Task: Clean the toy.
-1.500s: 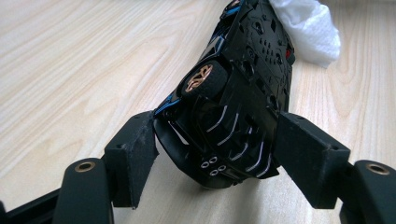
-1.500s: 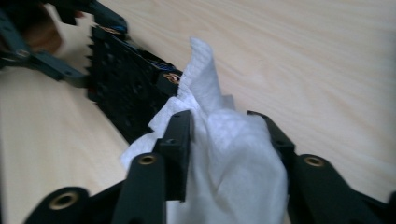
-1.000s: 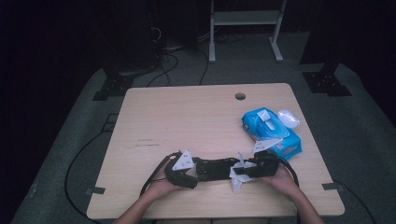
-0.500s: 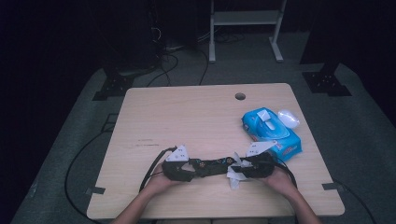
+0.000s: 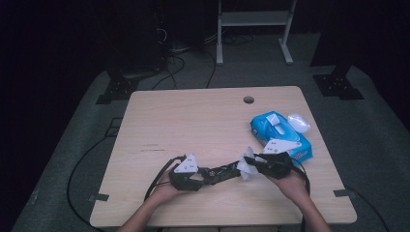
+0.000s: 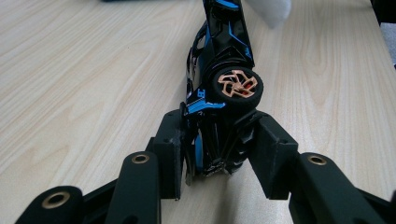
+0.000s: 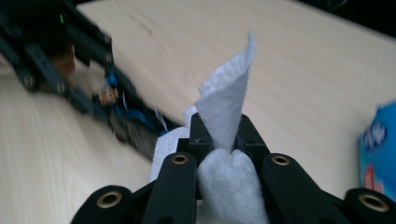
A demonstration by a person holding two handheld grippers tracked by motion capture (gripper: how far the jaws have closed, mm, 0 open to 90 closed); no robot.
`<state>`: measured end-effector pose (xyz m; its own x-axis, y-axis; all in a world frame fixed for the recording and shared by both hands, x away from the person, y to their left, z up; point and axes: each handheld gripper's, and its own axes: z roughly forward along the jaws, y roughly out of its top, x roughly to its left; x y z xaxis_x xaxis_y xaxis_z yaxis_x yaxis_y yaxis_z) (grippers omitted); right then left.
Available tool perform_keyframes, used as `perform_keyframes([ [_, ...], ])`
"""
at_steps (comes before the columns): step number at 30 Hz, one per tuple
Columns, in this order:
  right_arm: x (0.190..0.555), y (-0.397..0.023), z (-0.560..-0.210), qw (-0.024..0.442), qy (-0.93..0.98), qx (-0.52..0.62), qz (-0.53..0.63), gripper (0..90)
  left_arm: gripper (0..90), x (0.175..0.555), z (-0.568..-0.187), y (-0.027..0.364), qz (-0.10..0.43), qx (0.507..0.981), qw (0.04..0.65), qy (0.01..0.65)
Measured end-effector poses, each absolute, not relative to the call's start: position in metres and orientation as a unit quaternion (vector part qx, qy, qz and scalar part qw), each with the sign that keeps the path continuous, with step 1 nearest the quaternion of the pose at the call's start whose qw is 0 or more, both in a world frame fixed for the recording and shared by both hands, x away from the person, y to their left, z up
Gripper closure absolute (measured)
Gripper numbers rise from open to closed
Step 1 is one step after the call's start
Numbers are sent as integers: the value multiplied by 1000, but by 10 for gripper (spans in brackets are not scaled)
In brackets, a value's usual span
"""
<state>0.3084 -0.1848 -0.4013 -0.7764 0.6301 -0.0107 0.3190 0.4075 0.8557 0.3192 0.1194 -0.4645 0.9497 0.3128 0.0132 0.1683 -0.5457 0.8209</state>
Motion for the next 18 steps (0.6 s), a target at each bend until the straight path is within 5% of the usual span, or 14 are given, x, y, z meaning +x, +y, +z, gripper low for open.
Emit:
perform_keyframes([
  [8,310,-128,-404,186,820,260,474,790,580,319,-465,120,75,872,462,141],
  [11,314,-119,-421,171,843,259,438,652,575,319,-466,120,72,874,460,140],
  [18,310,-134,-414,152,835,263,458,546,570,320,-467,119,69,873,461,144],
])
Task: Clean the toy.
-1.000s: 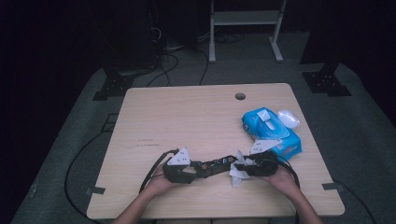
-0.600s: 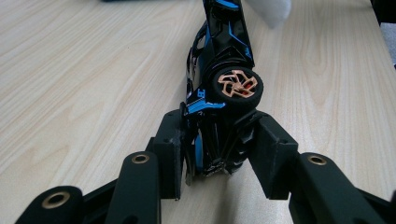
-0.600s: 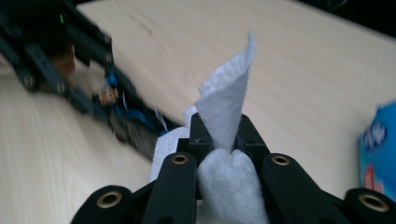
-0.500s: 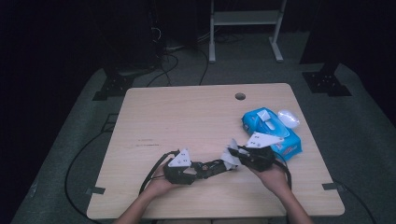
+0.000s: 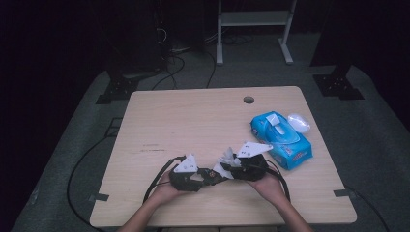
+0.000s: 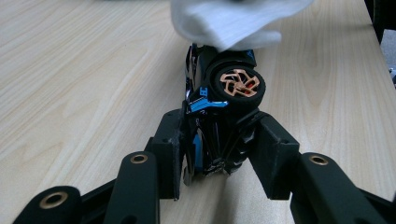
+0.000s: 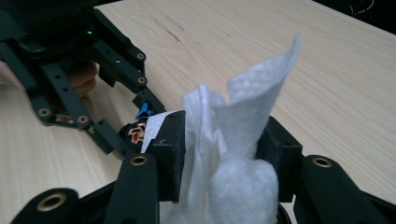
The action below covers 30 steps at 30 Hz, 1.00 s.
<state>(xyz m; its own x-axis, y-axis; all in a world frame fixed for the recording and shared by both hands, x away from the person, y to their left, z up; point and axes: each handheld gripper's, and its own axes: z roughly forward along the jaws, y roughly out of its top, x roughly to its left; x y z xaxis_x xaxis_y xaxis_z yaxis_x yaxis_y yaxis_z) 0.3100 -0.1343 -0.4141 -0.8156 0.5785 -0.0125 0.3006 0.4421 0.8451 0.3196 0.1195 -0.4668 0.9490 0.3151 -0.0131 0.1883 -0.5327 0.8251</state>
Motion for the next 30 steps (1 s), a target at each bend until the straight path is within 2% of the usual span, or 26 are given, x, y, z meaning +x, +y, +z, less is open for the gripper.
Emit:
perform_keyframes([
  [4,301,-142,-411,159,835,258,460,533,567,319,-467,119,67,872,462,148],
  [10,293,-137,-415,170,846,239,445,650,565,321,-467,118,61,867,469,154],
  [13,293,-128,-419,171,852,229,439,677,518,322,-466,116,61,868,467,156],
  [16,293,-120,-423,170,857,224,432,721,569,322,-466,115,60,868,469,152],
  [18,291,-117,-425,183,856,221,430,794,580,321,-465,114,73,870,465,145],
  [20,294,-120,-424,174,854,228,434,817,581,320,-465,114,76,871,464,143],
  [25,297,-122,-423,174,847,247,438,827,581,319,-465,112,77,871,463,144],
  [30,292,-97,-427,159,848,227,453,828,581,318,-465,111,84,873,459,140],
])
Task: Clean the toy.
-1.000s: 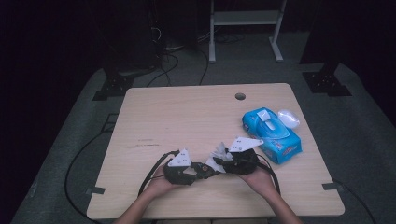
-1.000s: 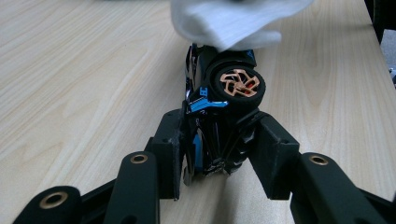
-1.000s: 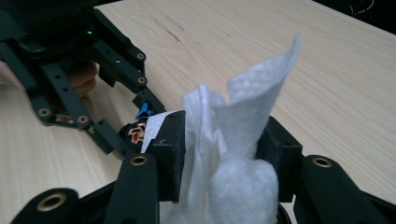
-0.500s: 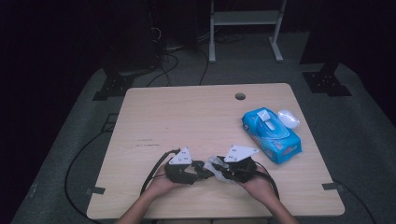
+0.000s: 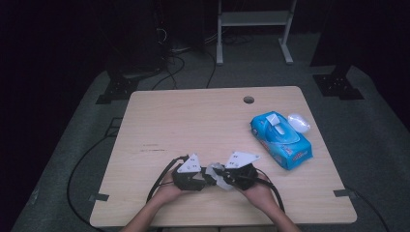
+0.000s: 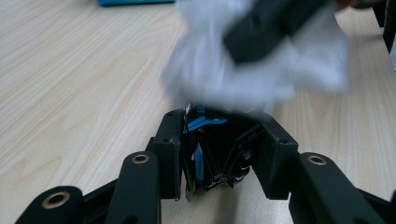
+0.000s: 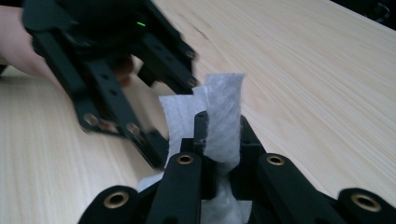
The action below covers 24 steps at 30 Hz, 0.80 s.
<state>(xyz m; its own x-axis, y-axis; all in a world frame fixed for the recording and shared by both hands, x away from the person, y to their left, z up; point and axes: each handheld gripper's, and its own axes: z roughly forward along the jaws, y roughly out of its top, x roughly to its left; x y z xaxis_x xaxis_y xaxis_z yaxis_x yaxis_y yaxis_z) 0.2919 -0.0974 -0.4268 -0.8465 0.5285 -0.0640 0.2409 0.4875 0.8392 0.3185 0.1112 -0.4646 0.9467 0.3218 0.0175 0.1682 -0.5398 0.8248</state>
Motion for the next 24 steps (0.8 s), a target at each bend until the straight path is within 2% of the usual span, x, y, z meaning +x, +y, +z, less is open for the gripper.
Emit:
perform_keyframes([
  [4,294,-94,-425,163,852,219,447,831,581,318,-465,114,84,872,460,143],
  [5,296,-100,-426,187,852,227,433,832,582,319,-465,113,84,872,461,143],
  [7,298,-104,-426,194,850,231,431,833,582,319,-465,113,83,871,462,145],
  [11,299,-108,-427,181,843,249,442,836,581,318,-465,111,85,871,461,144],
  [12,297,-99,-427,162,841,245,453,835,581,318,-465,110,86,871,462,143],
  [15,295,-89,-428,146,842,231,465,834,581,317,-465,110,87,872,460,142],
  [20,296,-92,-427,160,849,220,453,835,582,317,-465,111,87,872,460,143],
  [24,299,-121,-426,211,845,252,421,836,582,318,-465,111,87,872,461,143],
])
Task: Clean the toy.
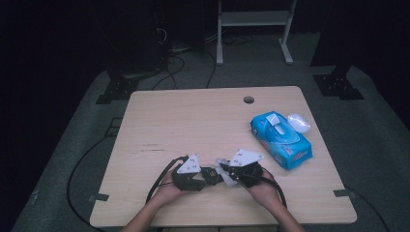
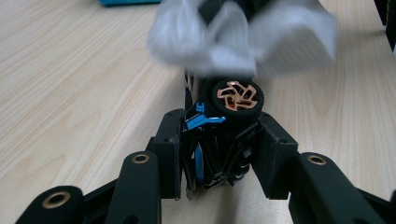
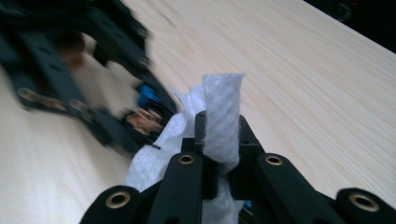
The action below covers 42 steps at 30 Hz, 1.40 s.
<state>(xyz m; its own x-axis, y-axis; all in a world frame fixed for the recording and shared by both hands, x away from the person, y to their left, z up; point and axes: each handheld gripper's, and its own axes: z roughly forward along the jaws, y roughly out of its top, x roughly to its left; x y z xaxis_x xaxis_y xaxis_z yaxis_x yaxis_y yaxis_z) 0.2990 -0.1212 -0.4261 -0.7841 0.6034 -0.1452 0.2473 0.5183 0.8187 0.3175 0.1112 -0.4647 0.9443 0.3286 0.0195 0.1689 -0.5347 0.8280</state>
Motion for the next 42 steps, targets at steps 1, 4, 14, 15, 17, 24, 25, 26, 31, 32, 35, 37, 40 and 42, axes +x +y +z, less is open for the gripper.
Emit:
perform_keyframes([
  [1,300,-125,-426,207,842,259,425,836,582,317,-465,111,87,872,461,142],
  [4,299,-124,-426,193,838,265,435,836,582,317,-465,110,89,871,461,143],
  [14,296,-121,-426,202,847,245,425,835,582,318,-465,113,90,873,458,141],
  [15,298,-129,-426,202,844,257,426,835,582,318,-464,113,91,873,458,140],
  [17,302,-143,-425,196,835,276,434,835,581,318,-464,114,91,874,457,139],
  [24,302,-149,-426,214,831,291,423,835,581,318,-464,114,91,873,457,141],
  [25,300,-145,-426,208,831,288,428,835,581,317,-464,114,91,874,457,141],
  [26,298,-134,-428,199,835,271,435,833,581,317,-464,114,91,873,458,142],
  [31,296,-126,-429,202,841,258,430,834,581,317,-464,118,94,873,457,144],
  [32,298,-131,-427,202,841,260,429,835,581,317,-464,118,95,873,457,142],
  [35,301,-144,-424,213,833,282,425,835,582,317,-464,118,96,874,455,140],
  [37,303,-155,-422,218,827,299,424,835,581,317,-464,119,96,875,454,141],
  [40,305,-163,-422,215,821,313,426,835,581,318,-464,119,96,874,454,142],
  [42,306,-166,-422,216,820,316,425,835,581,317,-464,119,96,874,454,142],
])
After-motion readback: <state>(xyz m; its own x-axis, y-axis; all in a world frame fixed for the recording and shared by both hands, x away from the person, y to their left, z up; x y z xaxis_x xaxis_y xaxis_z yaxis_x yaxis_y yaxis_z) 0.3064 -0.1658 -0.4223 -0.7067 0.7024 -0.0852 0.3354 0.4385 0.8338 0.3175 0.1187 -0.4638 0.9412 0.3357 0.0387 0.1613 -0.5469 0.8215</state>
